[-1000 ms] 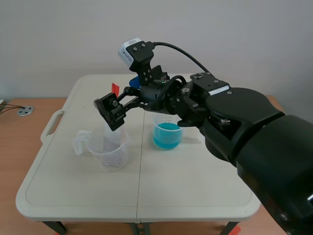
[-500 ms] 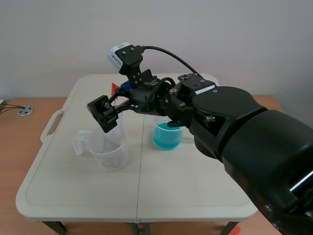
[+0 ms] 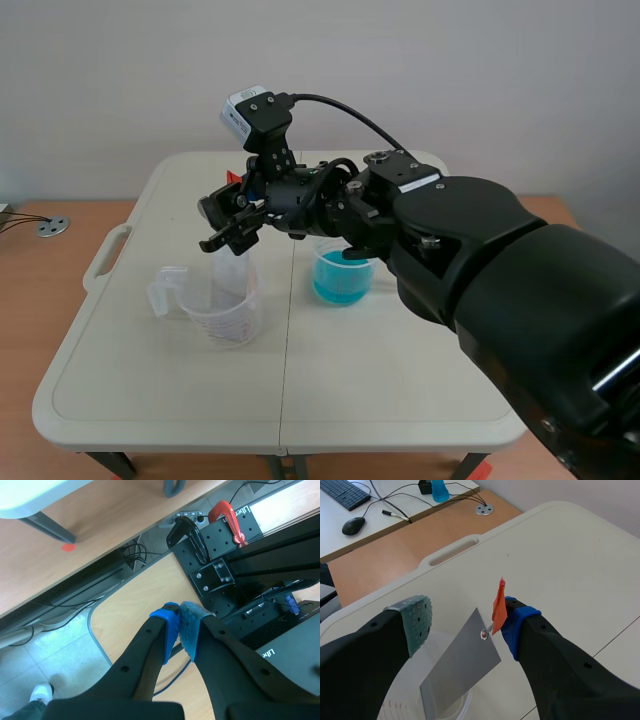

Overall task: Hold the metal plate by the orange handle, dip it into the blue solution, take it out and point at it, then put the plate back in the beaker on the left.
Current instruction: 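Lift the metal plate out of the left beaker, then move the plate over the blue solution, then point at the plate with the left hand, then lower the plate into the blue solution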

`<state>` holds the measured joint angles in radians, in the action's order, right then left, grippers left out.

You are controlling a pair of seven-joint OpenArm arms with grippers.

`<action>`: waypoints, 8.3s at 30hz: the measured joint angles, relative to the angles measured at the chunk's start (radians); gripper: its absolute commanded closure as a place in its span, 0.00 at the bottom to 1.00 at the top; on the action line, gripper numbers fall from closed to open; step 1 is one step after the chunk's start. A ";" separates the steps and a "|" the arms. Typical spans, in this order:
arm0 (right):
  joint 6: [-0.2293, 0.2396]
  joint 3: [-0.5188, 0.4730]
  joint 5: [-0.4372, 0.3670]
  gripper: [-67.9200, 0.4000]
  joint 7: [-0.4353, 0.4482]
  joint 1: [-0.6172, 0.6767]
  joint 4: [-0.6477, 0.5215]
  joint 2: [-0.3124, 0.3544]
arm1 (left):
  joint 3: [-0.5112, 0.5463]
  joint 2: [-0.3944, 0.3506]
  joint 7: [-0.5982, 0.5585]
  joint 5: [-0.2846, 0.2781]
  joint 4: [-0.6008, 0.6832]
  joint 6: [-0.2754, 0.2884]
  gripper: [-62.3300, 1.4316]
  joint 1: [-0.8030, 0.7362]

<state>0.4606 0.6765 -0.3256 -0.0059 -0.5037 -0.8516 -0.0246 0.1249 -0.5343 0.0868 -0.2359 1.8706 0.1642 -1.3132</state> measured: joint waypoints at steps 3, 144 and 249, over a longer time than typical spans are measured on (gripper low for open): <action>0.000 0.000 0.000 0.77 0.000 0.000 0.000 0.000 | 0.000 0.000 0.000 0.000 0.000 0.000 0.96 0.000; 0.278 -0.444 -0.199 0.98 -0.068 0.194 -0.681 0.399 | -0.610 0.280 0.060 0.053 -0.661 0.119 0.96 1.593; 0.277 -0.439 0.104 0.98 0.055 0.195 -0.329 0.237 | -0.049 -0.167 -0.080 -0.016 -0.260 -0.179 0.96 0.266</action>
<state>0.7380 0.2375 -0.2214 0.0486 -0.3092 -1.1805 0.2119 0.0761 -0.7010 0.0063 -0.2520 1.6104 -0.0143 -1.0470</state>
